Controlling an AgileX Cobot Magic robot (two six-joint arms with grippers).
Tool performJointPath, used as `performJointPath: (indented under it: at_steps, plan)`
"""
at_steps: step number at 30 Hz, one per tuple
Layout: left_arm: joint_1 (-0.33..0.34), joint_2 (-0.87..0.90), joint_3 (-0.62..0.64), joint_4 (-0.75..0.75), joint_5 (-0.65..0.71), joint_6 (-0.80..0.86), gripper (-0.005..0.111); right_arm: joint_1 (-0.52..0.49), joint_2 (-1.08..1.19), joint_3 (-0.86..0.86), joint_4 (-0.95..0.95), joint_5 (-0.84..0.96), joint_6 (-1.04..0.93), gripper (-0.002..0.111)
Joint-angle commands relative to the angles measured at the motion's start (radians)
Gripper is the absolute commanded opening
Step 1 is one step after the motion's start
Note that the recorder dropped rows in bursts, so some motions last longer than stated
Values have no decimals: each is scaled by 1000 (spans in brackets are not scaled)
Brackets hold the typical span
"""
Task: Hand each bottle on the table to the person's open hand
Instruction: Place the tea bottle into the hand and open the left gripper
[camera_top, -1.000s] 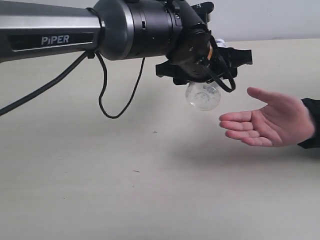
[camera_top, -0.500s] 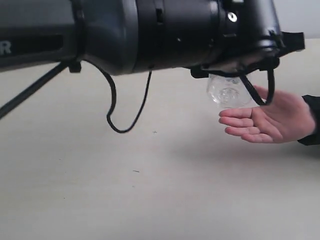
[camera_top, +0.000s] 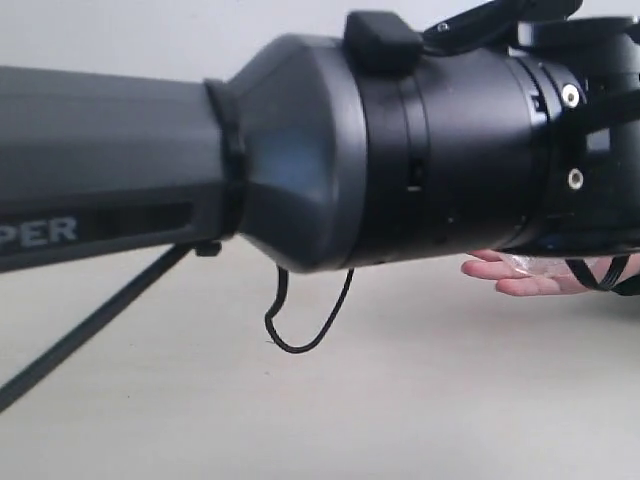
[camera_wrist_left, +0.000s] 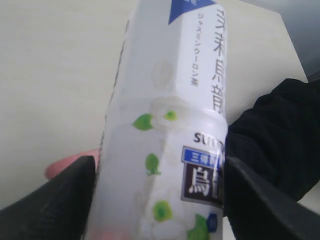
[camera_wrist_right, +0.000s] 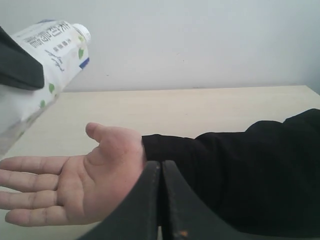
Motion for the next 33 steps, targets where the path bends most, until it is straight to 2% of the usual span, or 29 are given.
performJointPath:
  at_steps: [1, 6, 15, 18, 23, 27, 29, 33]
  plan:
    - [-4, 46, 5, 14, -70, -61, 0, -5, -5, 4, -2, -5, -1, 0]
    - [-4, 100, 5, 16, -100, -146, 0, -5, -5, 4, -2, -5, -1, 0]
    - [-4, 124, 5, 16, -123, -149, 2, -5, -5, 4, -2, -5, -1, 0]
    - [-4, 124, 5, 17, -125, -146, 15, -5, -5, 4, -2, -5, -1, 0]
    - [-2, 124, 5, 17, -125, -129, 55, -5, -5, 4, -2, -5, -1, 0]
    - [-2, 124, 5, 17, -125, -126, 81, -5, -5, 4, -2, -5, -1, 0]
    - [-2, 124, 5, 17, -125, -126, 85, -5, -5, 4, -2, -5, -1, 0]
    - [-2, 124, 5, 17, -125, -122, 85, -5, -5, 4, -2, -5, -1, 0]
